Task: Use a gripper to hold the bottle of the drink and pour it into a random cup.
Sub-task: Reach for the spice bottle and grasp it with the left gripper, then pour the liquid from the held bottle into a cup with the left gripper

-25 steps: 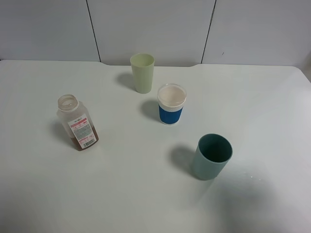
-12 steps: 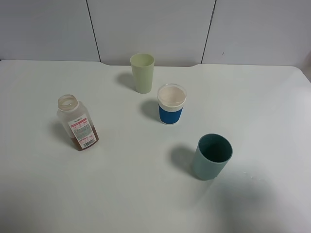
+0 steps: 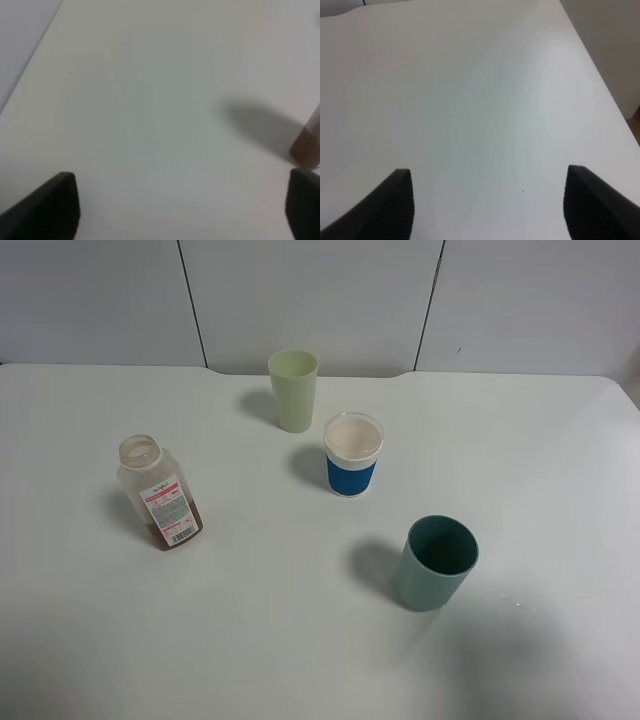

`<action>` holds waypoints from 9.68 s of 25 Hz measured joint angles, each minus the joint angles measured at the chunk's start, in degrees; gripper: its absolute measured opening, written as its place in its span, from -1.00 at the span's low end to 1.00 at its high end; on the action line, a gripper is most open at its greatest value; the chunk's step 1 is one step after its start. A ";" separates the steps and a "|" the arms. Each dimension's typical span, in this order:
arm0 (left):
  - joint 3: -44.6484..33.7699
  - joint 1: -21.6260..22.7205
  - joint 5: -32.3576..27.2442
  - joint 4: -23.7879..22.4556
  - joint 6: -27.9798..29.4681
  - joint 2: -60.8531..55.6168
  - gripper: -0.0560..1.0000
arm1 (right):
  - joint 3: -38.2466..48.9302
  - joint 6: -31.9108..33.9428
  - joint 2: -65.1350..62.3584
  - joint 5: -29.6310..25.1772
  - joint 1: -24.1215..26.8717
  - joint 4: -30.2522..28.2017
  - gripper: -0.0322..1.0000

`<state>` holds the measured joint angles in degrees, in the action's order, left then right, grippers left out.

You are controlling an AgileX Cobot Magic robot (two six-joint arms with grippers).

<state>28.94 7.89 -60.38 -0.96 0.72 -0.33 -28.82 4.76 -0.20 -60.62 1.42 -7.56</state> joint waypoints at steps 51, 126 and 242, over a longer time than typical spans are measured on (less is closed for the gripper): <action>0.02 -37.80 16.35 -7.24 -10.93 53.12 0.99 | 0.00 0.00 0.00 0.00 0.00 0.00 0.29; -19.82 -26.58 108.07 -13.58 4.96 89.65 0.99 | 0.00 0.00 0.00 0.00 0.00 0.00 0.29; 3.46 -33.60 75.25 57.38 -53.10 75.94 -0.20 | 0.00 0.00 0.00 0.00 0.00 0.00 0.29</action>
<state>32.40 -25.70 14.86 56.43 -52.38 75.62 -28.82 4.76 -0.20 -60.62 1.42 -7.56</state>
